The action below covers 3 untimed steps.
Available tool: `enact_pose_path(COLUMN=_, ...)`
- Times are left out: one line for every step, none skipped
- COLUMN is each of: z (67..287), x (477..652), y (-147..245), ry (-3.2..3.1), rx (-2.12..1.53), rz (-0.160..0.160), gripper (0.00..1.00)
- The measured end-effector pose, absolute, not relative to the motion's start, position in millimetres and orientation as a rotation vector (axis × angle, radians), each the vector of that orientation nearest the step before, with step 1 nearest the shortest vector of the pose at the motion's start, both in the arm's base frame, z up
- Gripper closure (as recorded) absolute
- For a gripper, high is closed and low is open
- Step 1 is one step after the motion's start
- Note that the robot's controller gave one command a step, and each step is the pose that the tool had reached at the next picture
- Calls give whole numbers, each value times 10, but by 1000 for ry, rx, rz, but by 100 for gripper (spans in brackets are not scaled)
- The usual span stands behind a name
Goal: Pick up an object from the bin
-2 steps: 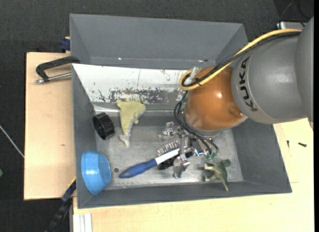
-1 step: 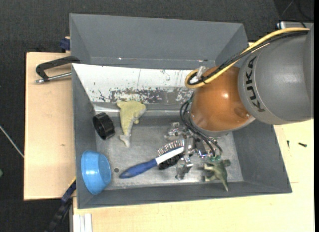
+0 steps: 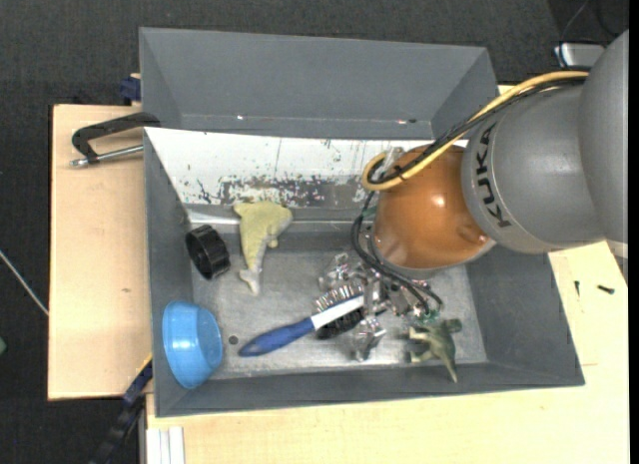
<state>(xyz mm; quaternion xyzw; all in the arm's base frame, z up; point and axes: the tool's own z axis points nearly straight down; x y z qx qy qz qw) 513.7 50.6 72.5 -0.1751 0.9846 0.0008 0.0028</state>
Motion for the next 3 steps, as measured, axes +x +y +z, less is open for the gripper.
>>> enact_pose_path(z=740, x=5148, y=515, ry=3089, rx=-548, rz=2, gripper=0)
enact_pose_path(z=765, x=5179, y=530, ry=3078, rx=-545, rz=4, gripper=100)
enact_pose_path(z=1284, x=5202, y=542, ry=3083, rx=-545, rz=1, gripper=100)
